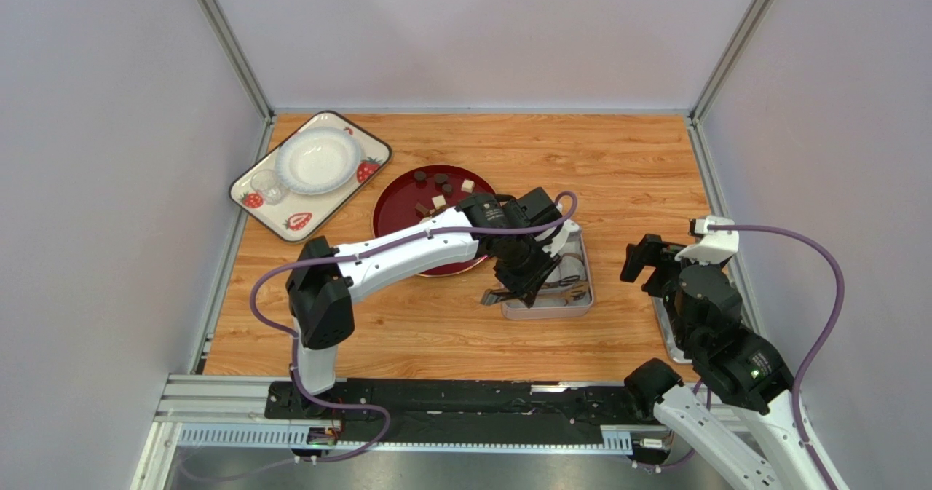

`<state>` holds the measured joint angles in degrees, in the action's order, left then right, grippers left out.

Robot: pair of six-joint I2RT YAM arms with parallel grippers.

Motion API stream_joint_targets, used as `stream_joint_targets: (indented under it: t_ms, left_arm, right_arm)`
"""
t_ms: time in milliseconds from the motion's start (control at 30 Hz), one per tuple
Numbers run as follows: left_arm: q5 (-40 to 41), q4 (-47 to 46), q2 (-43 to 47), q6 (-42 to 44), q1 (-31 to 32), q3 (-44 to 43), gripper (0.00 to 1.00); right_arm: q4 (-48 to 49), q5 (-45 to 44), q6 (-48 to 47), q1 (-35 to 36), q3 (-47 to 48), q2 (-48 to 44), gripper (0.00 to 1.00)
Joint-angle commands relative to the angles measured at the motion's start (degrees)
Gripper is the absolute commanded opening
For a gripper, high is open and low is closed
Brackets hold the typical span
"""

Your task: Pack the chocolate

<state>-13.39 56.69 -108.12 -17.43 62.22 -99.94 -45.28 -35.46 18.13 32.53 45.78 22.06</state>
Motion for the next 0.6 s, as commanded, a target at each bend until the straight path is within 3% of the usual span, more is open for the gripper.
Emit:
stream_joint_targets:
  t_ms: [0,567]
  left_arm:
    - [-1.4,-2.4,-0.9,1.0,0.5,-3.2,0.33]
    - [-1.2,-2.3,-0.7,0.6,0.5,-3.0,0.38]
  right_arm:
    - [2.5,0.1,-0.6,-0.1,-0.2,0.1,0.86]
    - [2.5,0.6,-0.8,-0.1,-0.2,0.3,0.86]
